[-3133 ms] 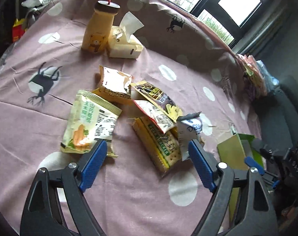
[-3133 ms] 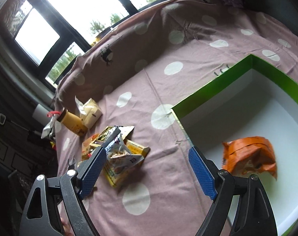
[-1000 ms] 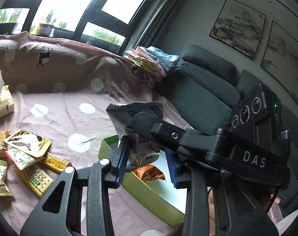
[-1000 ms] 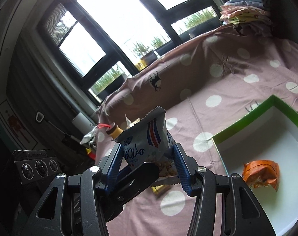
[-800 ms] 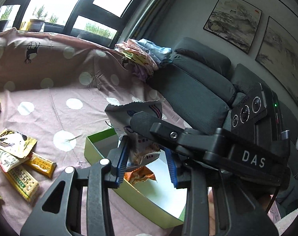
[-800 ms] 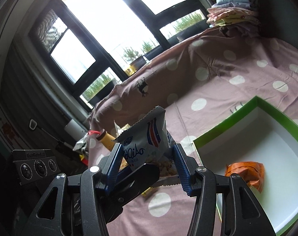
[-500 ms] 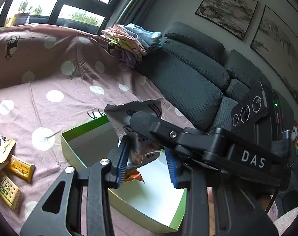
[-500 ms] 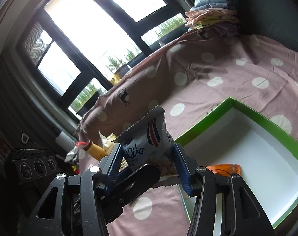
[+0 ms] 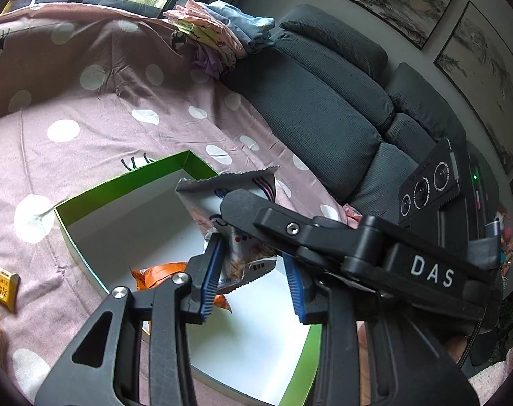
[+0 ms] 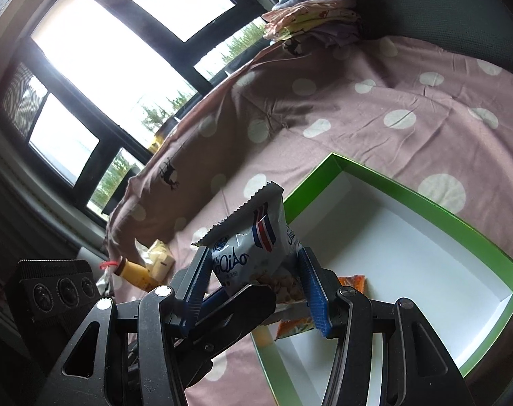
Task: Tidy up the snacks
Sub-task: 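Carry the Qiao bag into the green box and release it, then move the right gripper back over the soda cracker pack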
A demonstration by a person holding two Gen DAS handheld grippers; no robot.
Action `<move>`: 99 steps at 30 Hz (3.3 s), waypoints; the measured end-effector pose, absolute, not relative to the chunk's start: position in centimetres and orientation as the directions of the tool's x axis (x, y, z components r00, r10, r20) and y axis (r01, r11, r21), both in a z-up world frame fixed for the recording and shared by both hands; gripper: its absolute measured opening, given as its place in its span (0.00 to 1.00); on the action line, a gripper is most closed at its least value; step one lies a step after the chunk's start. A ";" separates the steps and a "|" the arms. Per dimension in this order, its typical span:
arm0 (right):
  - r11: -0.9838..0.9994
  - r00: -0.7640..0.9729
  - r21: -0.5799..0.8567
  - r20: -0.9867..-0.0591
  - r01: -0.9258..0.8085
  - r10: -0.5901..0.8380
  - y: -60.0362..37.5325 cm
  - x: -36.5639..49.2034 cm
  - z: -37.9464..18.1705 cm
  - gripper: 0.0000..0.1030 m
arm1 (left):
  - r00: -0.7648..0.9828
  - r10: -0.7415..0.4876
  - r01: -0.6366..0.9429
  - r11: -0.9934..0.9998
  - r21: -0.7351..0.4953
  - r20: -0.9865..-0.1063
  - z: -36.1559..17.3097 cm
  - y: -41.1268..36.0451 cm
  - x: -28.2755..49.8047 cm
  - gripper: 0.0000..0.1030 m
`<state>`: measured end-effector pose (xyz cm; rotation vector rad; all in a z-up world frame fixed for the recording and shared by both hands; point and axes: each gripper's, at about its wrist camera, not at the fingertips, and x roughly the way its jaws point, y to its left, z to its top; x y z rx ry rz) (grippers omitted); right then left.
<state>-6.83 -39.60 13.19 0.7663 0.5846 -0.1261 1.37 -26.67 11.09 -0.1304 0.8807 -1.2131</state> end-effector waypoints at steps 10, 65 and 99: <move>0.679 0.789 0.629 -0.603 0.378 0.120 -40.9 -6.0 11.0 0.53 | 0.037 -0.814 0.727 0.420 -0.544 -0.579 9.2 -27.7 2.0 0.33; 0.877 0.762 0.465 -0.609 0.117 0.221 -27.2 0.3 13.7 0.81 | 0.614 -0.200 -0.002 0.967 -0.255 -0.763 6.5 2.7 4.3 0.88; 0.990 0.449 0.093 -0.884 -0.103 0.130 -12.9 8.0 4.0 0.18 | 0.503 -0.080 -0.083 0.987 -0.140 -0.861 3.8 5.0 5.2 0.69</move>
